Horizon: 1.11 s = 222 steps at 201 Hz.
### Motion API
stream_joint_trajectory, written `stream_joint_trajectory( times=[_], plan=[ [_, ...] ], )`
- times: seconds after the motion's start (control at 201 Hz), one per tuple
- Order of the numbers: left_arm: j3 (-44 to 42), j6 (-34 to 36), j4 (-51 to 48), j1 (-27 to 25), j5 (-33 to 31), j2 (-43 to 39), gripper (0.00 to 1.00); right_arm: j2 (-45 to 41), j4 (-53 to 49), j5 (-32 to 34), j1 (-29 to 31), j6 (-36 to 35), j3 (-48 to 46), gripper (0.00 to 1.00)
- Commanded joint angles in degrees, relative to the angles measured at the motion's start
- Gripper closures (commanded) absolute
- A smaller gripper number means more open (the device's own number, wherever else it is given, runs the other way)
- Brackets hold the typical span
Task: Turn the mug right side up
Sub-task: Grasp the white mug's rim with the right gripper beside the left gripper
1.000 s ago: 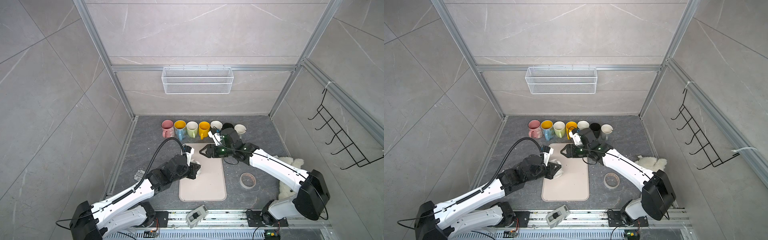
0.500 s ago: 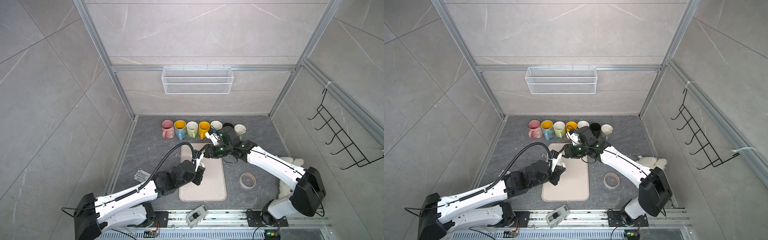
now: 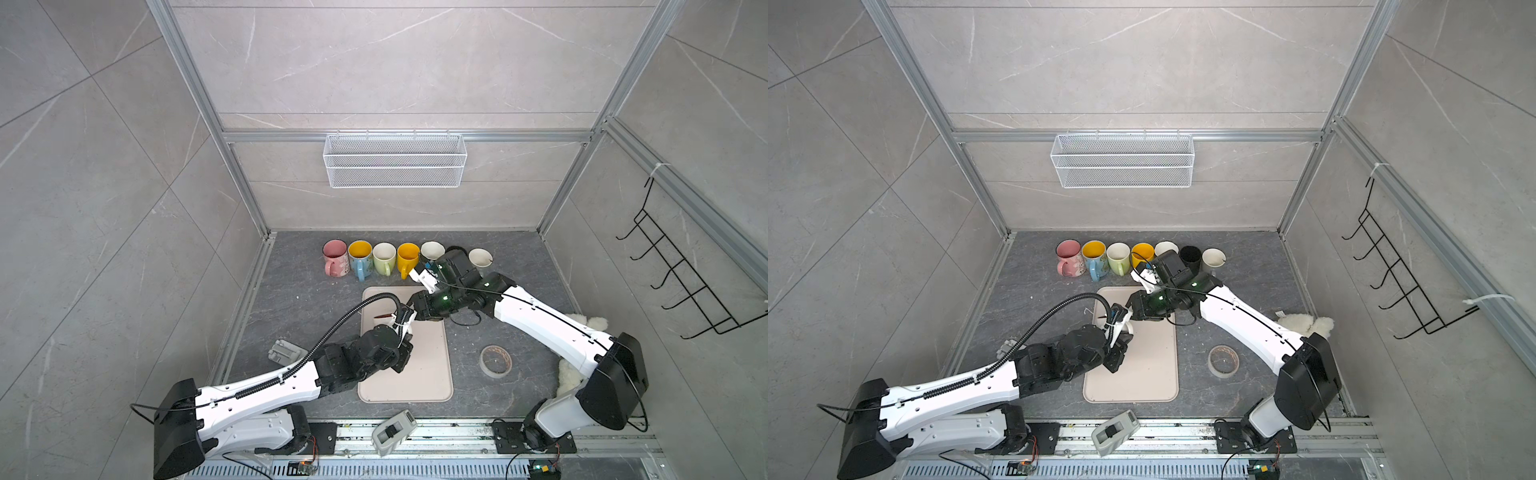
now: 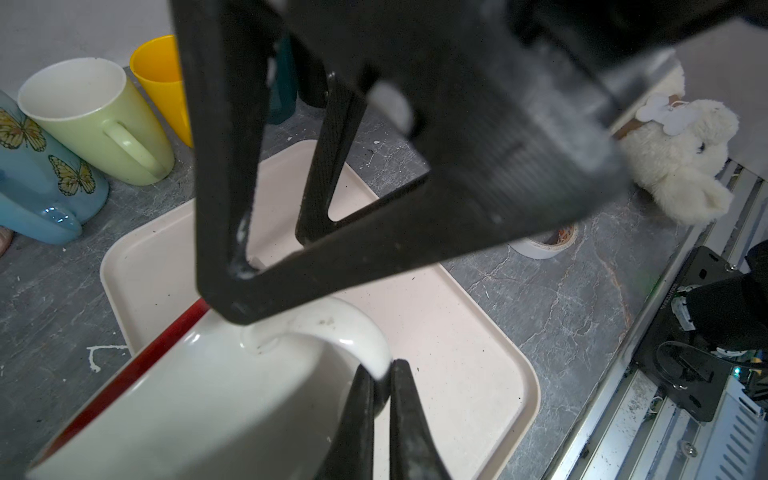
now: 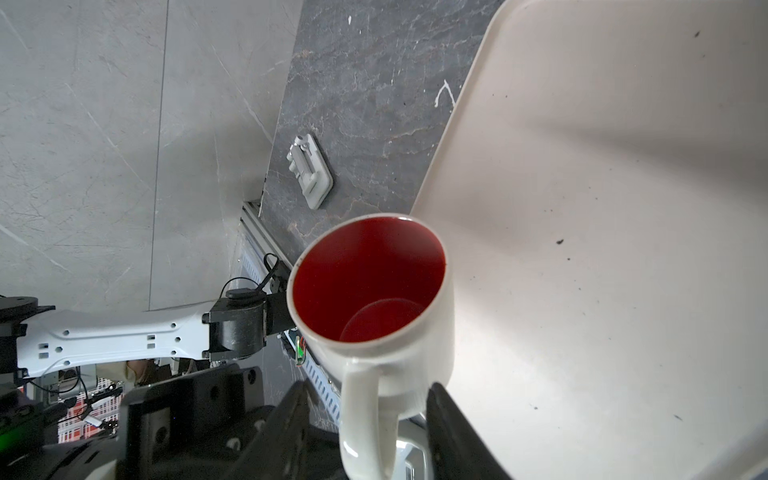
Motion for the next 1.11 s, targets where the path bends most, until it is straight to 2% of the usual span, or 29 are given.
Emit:
stream_joint_trajectory(
  times=[0.0,0.239,0.488,0.787,0.946,1.1],
  plan=[
    [4.03,5.53,3.78,-0.99,-4.20,-0.20,1.00,1.71,-4.85,-1.40,-0.14,-2.36,2.34,0.52],
    [4.73,9.17,3.40,-2.43,-6.71,0.93,1.00,2.72,-8.51,-2.36,-0.14,-3.58,3.95,0.54],
    [4.99,11.12,3.50,-3.78,-7.80,1.32,1.00,4.20,-9.85,-3.49,-0.15,-3.92,4.14,0.62],
    [5.08,12.95,3.49,-4.81,-10.95,1.04,1.00,6.01,-9.60,-6.01,-0.03,-3.03,3.99,0.79],
    [4.87,13.69,3.52,-4.98,-11.99,0.76,1.00,6.43,-10.60,-6.31,0.13,-3.02,3.68,1.00],
    [4.63,13.95,3.43,-5.06,-12.98,0.44,1.00,6.04,-10.62,-6.51,0.31,-2.93,3.17,1.00]
  ],
)
